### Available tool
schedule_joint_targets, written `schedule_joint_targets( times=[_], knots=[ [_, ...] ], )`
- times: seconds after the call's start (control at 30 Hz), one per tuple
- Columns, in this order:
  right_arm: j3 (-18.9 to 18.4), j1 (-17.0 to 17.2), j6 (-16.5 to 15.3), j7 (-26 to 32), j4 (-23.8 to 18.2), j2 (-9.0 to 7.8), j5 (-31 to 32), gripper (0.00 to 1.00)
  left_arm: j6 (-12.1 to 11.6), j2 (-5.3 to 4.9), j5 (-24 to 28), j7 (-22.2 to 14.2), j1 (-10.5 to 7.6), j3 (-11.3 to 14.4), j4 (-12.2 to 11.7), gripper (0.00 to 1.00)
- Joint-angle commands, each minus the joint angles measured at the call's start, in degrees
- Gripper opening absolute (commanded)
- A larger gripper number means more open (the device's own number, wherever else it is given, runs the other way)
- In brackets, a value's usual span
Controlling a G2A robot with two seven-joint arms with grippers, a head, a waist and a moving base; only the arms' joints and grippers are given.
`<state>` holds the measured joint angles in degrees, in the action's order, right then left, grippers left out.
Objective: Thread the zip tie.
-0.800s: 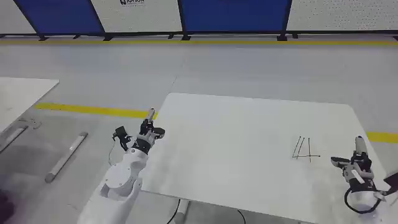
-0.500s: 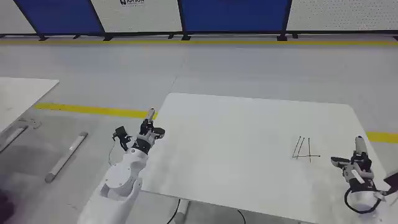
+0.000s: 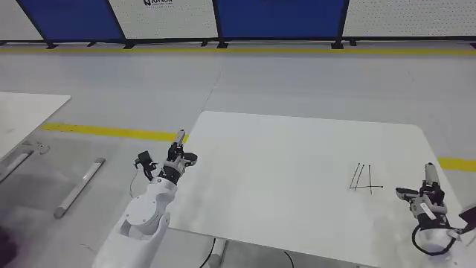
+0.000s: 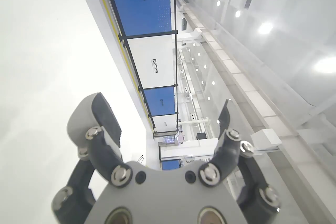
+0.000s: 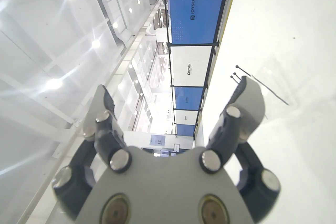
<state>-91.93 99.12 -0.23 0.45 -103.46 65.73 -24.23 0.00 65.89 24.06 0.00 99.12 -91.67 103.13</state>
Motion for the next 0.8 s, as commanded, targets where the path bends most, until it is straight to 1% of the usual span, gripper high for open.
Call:
schedule_joint_targets(
  times=[0.0, 0.1, 0.2, 0.3, 0.37, 0.4, 0.43, 0.77],
  knots=[
    [-3.51, 0.28, -0.39, 10.72, -0.17, -0.66, 0.02, 1.0, 0.0, 0.0, 0.0, 0.0, 0.0, 0.0, 0.0, 1.0],
    [-8.24, 0.92, 0.76, 20.0, -1.2, -1.54, 1.06, 1.0, 0.0, 0.0, 0.0, 0.0, 0.0, 0.0, 0.0, 1.0],
    [-11.9, 0.67, 3.55, 27.19, -2.3, -2.37, 3.33, 1.0, 0.0, 0.0, 0.0, 0.0, 0.0, 0.0, 0.0, 1.0],
    [-13.3, 0.09, 5.52, 30.96, -3.55, -2.99, 7.9, 1.0, 0.0, 0.0, 0.0, 0.0, 0.0, 0.0, 0.0, 1.0],
    [-13.4, -0.74, 6.67, 32.36, -3.6, -3.23, 9.73, 1.0, 0.0, 0.0, 0.0, 0.0, 0.0, 0.0, 0.0, 1.0],
    [-13.39, -1.35, 7.52, 32.41, -3.53, -3.33, 10.67, 1.0, 0.0, 0.0, 0.0, 0.0, 0.0, 0.0, 0.0, 1.0],
    [-13.4, -1.53, 7.74, 32.27, -3.49, -3.35, 10.95, 1.0, 0.0, 0.0, 0.0, 0.0, 0.0, 0.0, 0.0, 1.0],
    [-13.4, -1.53, 7.74, 32.27, -3.49, -3.35, 10.95, 1.0, 0.0, 0.0, 0.0, 0.0, 0.0, 0.0, 0.0, 1.0]
  ],
)
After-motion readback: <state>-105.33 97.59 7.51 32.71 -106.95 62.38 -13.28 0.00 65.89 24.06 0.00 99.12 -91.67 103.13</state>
